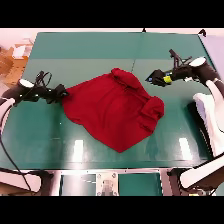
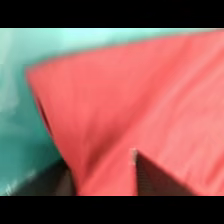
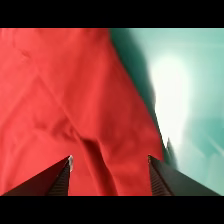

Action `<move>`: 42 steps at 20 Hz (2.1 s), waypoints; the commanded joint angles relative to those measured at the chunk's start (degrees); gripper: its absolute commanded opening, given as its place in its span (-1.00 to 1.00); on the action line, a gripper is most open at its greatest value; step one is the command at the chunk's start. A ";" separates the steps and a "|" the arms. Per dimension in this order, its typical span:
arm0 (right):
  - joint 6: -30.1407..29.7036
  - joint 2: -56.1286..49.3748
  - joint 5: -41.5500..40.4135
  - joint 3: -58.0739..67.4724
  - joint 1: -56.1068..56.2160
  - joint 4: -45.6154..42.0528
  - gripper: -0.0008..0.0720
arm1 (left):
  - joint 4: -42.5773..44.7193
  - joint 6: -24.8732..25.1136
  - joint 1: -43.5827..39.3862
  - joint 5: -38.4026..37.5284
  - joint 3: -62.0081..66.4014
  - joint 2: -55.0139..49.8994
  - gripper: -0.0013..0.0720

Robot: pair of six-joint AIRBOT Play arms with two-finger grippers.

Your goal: Fold the shirts.

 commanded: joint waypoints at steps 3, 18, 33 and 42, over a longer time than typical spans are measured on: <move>2.75 -12.81 4.00 14.51 5.18 -0.04 0.67 | -1.42 5.38 0.17 -0.24 5.11 -1.77 -0.91; 6.56 -5.07 7.93 28.39 4.24 0.74 -0.93 | 4.04 6.93 0.17 -14.69 28.04 6.23 -0.91; 5.03 45.83 11.19 25.49 0.57 -12.81 -0.93 | 17.00 4.26 0.17 -22.12 60.22 37.42 -0.91; 5.25 49.70 6.51 6.49 0.61 -13.73 -0.93 | 19.91 4.00 0.17 -21.57 45.20 33.86 -0.91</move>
